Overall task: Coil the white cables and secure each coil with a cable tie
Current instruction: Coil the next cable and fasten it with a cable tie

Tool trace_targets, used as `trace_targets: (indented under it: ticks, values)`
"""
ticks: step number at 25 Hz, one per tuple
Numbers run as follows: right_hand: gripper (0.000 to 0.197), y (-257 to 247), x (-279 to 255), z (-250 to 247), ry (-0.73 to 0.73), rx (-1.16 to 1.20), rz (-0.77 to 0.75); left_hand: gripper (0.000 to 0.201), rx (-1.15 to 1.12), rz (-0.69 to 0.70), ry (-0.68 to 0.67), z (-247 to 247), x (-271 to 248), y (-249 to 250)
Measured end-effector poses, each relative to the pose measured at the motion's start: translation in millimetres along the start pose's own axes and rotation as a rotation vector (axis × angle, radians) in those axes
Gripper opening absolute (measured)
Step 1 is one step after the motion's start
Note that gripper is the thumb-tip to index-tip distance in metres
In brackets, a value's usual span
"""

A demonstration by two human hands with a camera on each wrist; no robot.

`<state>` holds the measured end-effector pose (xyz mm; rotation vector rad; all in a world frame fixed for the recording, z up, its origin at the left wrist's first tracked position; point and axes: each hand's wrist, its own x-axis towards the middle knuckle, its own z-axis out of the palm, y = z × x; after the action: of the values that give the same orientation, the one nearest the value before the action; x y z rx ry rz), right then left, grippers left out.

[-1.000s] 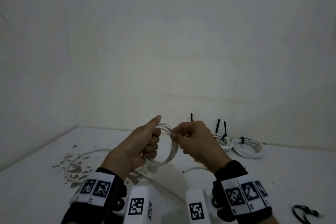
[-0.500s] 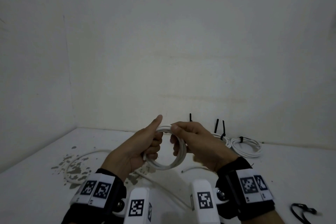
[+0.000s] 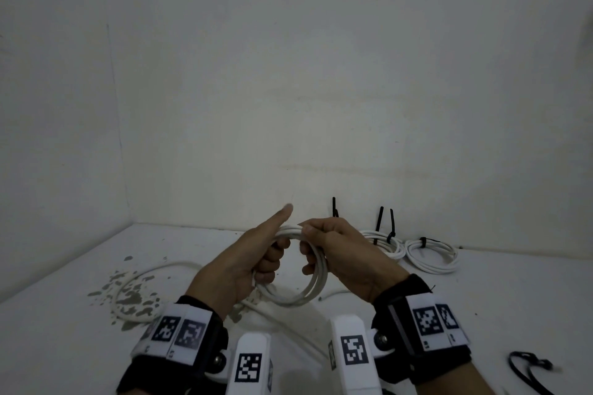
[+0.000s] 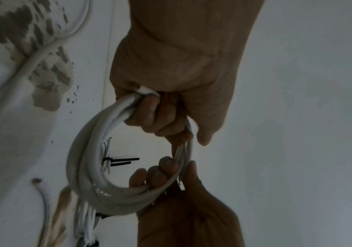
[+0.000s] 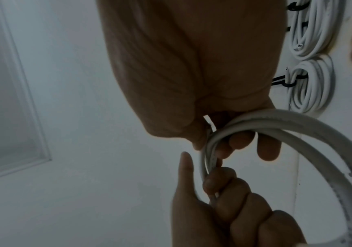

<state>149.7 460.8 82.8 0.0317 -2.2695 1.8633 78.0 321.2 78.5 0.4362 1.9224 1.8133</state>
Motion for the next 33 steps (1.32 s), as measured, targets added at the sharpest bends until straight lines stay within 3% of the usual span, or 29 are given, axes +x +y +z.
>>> trace_targets:
  ticks: [4, 9, 13, 17, 20, 23, 26, 29, 33]
  values:
    - [0.032, 1, -1, -1, 0.035, -0.056, -0.002, 0.049, 0.054, 0.031, 0.056, 9, 0, -3]
    - [0.028, -5, -9, -9, 0.194, -0.266, -0.059, 0.052, -0.006, 0.075, 0.058, 15, -1, -3]
    - [0.026, -9, -34, -50, 0.255, -0.307, 0.101, 0.057, 0.029, 0.017, 0.0, 36, -4, -11]
    - [0.04, -9, -76, -126, 0.189, -0.62, 0.304, 0.047, 0.039, 0.006, -0.014, 67, -3, -23]
    - [0.041, -7, -118, -172, 0.022, -0.983, 0.534, 0.044, 0.032, -0.004, -0.032, 99, 4, -28]
    - [0.042, 1, -153, -194, -0.138, -1.143, 0.708, 0.042, 0.022, -0.007, -0.055, 138, 9, -26]
    - [0.046, 17, -169, -195, -0.188, -1.134, 0.754, 0.041, 0.023, -0.017, -0.093, 176, 10, -26]
    - [0.046, 30, -170, -193, -0.117, -1.186, 0.733, 0.04, 0.025, -0.033, -0.139, 202, 10, -30]
    - [0.026, 41, -173, -195, -0.071, -1.279, 0.732, 0.041, 0.03, -0.055, -0.184, 225, 5, -34]
